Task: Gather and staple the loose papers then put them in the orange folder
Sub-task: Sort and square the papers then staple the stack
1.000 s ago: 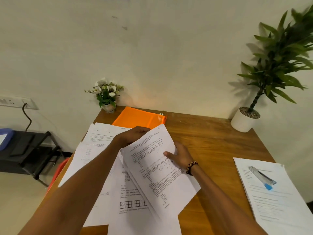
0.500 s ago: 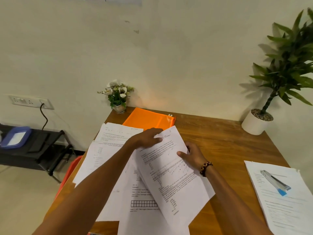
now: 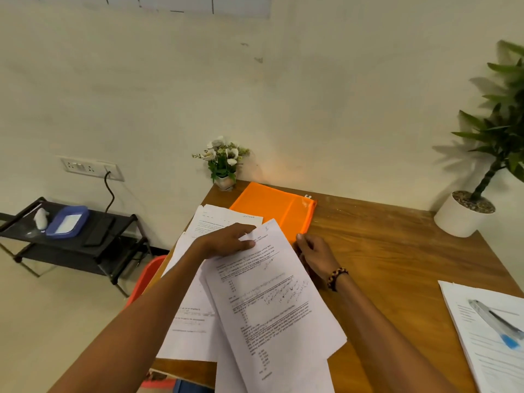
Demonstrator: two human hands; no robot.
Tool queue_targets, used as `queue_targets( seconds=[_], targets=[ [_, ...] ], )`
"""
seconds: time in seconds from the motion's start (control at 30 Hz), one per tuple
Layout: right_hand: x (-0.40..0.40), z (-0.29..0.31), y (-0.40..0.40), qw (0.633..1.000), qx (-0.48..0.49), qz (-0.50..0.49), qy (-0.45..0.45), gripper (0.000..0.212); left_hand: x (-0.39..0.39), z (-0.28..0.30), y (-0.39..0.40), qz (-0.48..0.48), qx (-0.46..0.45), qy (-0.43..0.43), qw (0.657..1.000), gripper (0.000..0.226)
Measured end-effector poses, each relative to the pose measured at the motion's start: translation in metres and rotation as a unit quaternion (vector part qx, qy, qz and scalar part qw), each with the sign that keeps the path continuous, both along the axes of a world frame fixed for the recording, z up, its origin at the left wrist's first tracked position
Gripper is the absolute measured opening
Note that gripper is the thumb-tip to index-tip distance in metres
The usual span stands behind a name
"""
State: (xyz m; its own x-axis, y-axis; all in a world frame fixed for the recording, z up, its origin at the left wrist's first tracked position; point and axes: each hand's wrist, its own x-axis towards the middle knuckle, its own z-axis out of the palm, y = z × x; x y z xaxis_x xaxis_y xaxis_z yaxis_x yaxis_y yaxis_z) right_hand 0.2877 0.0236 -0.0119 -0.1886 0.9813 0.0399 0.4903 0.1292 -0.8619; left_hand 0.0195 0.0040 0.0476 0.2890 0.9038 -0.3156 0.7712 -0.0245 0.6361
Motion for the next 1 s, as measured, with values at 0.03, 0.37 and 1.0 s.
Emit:
queue_targets(
  seconds=[0.03, 0.37, 1.0],
  targets=[
    [-0.005, 0.002, 0.005, 1.0, 0.012, -0.013, -0.007, 0.045, -0.006, 0.0, -0.002, 0.005, 0.0, 0.0, 1.0, 0.059],
    [-0.099, 0.034, 0.068, 0.97, -0.223, -0.077, -0.05, 0.029, -0.031, -0.022, -0.012, -0.004, 0.044, 0.139, 0.989, 0.052],
    [-0.136, 0.034, 0.049, 0.968, -0.191, -0.156, -0.036, 0.018, -0.028, -0.021, -0.01, -0.006, -0.016, 0.146, 0.989, 0.059]
  ],
)
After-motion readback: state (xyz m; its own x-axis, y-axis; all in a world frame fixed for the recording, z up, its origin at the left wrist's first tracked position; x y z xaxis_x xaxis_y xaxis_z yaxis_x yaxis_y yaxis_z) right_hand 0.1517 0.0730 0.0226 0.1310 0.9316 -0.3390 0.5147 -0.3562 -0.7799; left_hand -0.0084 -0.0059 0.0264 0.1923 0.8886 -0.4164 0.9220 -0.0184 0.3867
